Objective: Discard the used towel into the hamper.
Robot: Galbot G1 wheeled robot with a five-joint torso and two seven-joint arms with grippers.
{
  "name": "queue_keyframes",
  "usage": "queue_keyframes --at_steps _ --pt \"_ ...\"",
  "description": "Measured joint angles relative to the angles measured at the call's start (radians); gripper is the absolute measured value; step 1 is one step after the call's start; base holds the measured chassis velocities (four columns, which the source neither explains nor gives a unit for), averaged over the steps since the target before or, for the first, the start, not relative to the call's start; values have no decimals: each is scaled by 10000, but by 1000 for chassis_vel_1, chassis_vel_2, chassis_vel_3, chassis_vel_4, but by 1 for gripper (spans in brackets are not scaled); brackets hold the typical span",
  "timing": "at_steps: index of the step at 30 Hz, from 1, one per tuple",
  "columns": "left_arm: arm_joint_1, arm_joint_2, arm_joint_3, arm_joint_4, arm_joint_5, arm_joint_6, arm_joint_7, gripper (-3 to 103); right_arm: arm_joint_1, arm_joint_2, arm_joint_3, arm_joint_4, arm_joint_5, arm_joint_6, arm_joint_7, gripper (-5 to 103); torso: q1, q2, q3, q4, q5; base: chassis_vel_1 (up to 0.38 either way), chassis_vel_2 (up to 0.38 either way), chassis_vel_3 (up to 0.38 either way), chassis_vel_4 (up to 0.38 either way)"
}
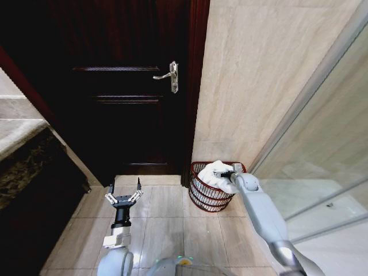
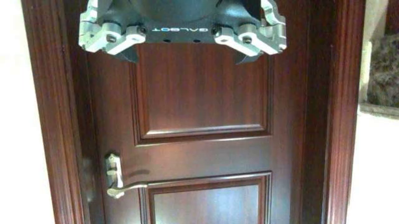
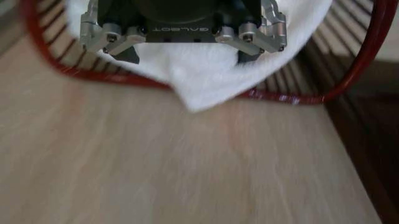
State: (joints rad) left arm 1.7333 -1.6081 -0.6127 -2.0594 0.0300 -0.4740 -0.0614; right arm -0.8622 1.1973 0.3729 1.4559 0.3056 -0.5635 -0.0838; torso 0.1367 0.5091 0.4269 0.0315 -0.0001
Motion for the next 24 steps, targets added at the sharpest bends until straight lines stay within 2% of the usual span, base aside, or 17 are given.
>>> queue_keyframes --at_steps 2,8,15,19,22,24 --pt "-2 -1 88 29 12 -16 0 100 -505 -87 223 678 11 641 459 100 0 0 0 1 0 0 0 0 0" --pt "-62 0 97 30 -3 14 1 100 -1535 -129 870 2049 69 926 622 100 0 0 0 2 0 0 0 0 0" --pt "-154 0 212 107 -77 140 106 100 -3326 278 1905 4090 116 1650 721 100 -1 0 -1 4 3 0 0 0 0" --pt "-126 1 319 172 -56 171 116 100 -4138 488 2251 4808 142 1660 591 100 -1 0 -1 1 -1 0 0 0 0" --pt "-137 0 482 252 31 243 120 100 -5332 876 2569 5529 108 1624 116 100 -2 1 -2 0 1 0 0 0 0" --pt "-183 0 517 290 53 279 119 100 -5591 1001 2592 5645 95 1608 72 100 -2 1 -2 1 0 0 0 0 0"
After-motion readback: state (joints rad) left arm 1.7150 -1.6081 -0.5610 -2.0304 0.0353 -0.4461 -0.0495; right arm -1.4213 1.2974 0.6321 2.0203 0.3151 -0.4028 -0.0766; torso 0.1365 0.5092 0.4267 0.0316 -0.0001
